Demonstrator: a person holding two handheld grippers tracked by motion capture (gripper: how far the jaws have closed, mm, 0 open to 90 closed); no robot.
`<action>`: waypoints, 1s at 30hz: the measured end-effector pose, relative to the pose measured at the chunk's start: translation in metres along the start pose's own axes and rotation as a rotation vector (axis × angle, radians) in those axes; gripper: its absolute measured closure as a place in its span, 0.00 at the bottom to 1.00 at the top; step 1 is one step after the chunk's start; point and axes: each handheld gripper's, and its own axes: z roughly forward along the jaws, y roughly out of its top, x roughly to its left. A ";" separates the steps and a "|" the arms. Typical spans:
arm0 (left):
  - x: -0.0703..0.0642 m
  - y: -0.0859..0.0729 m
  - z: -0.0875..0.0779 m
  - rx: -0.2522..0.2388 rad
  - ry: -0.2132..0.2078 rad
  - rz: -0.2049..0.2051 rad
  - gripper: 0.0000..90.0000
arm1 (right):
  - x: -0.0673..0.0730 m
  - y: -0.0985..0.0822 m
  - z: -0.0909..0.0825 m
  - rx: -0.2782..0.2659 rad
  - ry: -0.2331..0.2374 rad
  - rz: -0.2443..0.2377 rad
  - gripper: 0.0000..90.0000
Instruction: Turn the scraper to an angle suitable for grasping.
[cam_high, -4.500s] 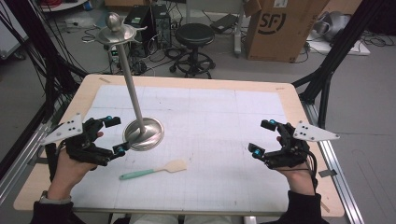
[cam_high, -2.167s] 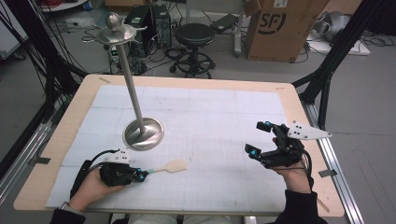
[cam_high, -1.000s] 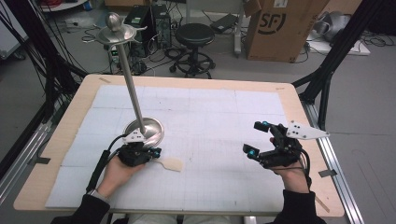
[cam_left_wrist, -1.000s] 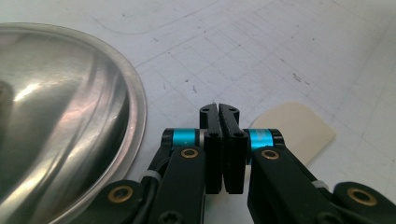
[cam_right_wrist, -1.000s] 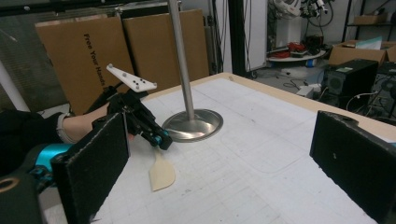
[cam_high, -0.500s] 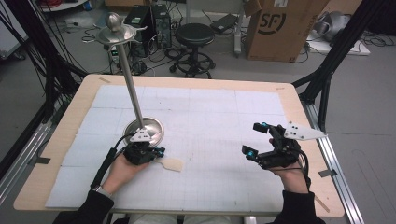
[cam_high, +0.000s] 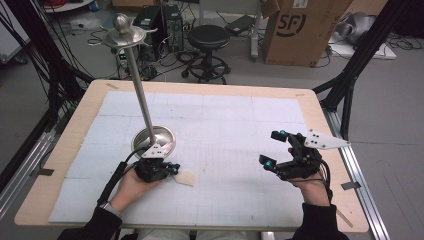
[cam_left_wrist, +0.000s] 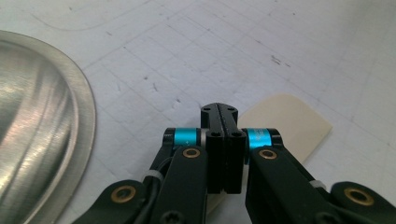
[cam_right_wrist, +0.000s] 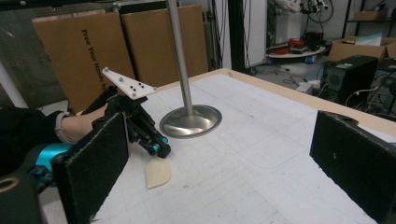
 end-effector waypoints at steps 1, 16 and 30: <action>-0.001 -0.001 -0.001 0.000 -0.003 0.003 1.00 | 0.000 0.000 0.000 0.002 -0.001 0.001 0.04; -0.020 -0.022 -0.024 0.018 -0.069 0.033 1.00 | -0.002 -0.003 0.002 0.016 -0.005 0.005 0.04; -0.036 -0.027 -0.038 0.029 -0.082 0.082 1.00 | -0.004 -0.003 0.005 0.017 0.002 0.002 0.04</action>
